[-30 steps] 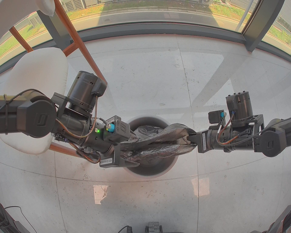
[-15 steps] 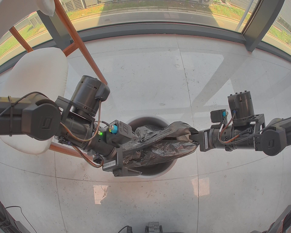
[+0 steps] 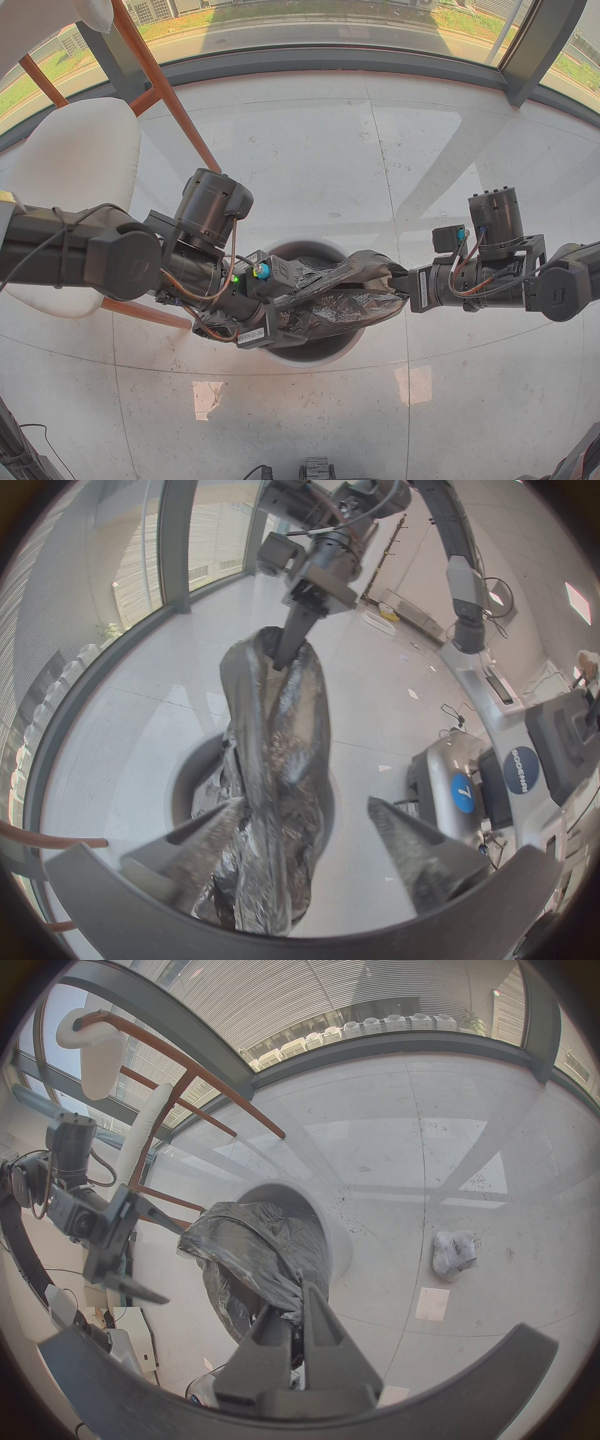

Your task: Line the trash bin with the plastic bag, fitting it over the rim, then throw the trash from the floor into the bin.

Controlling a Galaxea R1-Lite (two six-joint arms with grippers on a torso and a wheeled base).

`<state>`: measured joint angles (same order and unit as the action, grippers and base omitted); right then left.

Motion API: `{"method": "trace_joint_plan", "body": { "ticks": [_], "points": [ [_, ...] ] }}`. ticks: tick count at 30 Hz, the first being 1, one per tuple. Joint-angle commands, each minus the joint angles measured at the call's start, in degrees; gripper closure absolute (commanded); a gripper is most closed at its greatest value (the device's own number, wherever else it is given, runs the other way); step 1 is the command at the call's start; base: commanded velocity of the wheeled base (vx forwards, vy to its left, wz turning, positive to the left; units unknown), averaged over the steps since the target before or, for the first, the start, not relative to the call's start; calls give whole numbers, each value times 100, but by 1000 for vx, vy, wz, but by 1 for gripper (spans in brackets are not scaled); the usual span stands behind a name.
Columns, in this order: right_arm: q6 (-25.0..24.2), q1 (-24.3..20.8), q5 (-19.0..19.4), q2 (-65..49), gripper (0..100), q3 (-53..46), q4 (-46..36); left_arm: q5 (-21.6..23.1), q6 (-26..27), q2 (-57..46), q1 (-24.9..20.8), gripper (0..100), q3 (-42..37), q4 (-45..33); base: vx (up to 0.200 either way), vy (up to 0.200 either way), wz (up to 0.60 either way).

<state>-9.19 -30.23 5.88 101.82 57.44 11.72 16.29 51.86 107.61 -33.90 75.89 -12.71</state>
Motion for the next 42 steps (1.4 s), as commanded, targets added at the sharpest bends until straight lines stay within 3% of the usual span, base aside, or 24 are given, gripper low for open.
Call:
{"method": "trace_joint_plan", "body": {
  "ticks": [1,11,21,30,41,42],
  "points": [
    [-4,-18,10,-21,100,13,6,-3,-343,384,24,100,111,208,0,0,0],
    [-4,-35,10,-21,100,109,6,-143,-607,393,253,100,436,234,0,0,0],
    [-21,17,10,-13,100,197,15,-143,-853,692,393,100,1868,-126,0,0,0],
    [-21,132,1,181,100,654,6,-143,-888,1685,534,100,3468,-319,0,0,0],
    [-48,255,10,295,100,839,6,-135,-914,1878,543,100,3767,-319,0,0,0],
    [-48,255,10,295,100,839,6,-135,-914,1860,551,0,3767,-346,0,0,0]
  ]
}}
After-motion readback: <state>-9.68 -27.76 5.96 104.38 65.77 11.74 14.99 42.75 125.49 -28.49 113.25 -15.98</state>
